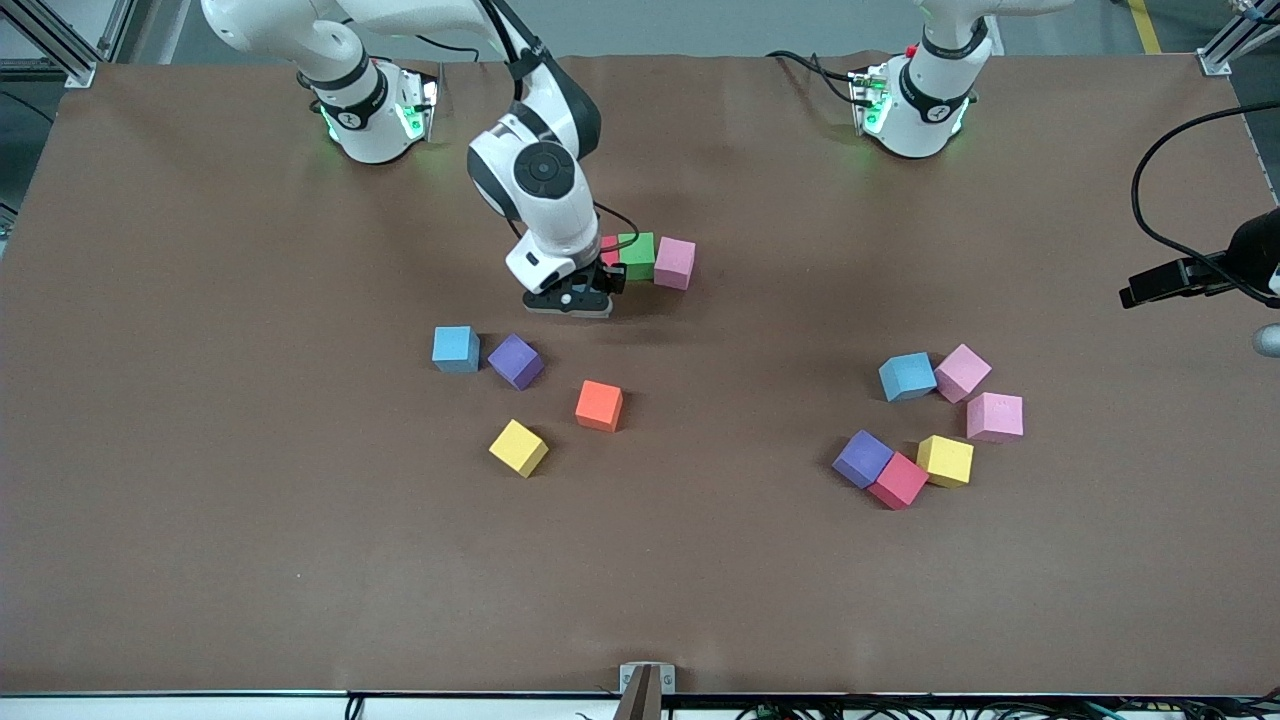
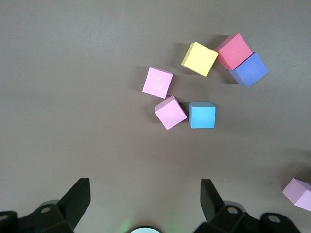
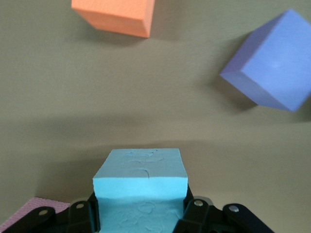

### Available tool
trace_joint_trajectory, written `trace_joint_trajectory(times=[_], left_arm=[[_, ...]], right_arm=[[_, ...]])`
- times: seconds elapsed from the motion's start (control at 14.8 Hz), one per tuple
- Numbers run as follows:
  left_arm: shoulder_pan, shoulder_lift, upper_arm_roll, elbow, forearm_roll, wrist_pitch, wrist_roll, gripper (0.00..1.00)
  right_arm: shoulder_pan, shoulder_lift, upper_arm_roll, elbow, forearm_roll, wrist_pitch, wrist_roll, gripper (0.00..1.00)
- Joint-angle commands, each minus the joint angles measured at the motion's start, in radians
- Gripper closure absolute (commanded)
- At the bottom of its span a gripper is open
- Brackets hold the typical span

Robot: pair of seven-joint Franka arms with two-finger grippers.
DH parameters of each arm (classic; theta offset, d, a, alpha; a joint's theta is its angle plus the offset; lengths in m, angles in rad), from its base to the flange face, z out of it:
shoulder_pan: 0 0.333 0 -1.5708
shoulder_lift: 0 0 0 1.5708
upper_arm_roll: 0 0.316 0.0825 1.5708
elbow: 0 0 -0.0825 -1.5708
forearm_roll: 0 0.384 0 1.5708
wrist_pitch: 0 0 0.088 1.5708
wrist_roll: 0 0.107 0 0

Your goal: Arrange 11 blocks into digit 3

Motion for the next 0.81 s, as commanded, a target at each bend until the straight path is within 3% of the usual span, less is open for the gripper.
trace_joint_trajectory(times=[0.0,0.74], left_arm=[[0.002,-0.010,0.001,0.003,-0.017,-0.015,0.006,0.00],[0.004,0.010,0.001,0.000,-0.014,-0.015,0.008,0.00]], right_arm=[[0.016,0.031,-0.005,0.028,0.001,-0.016,-0.042,0.97],[0.038,0.070,-0.005,0.019,0.004,0.027,-0.033,0.97]])
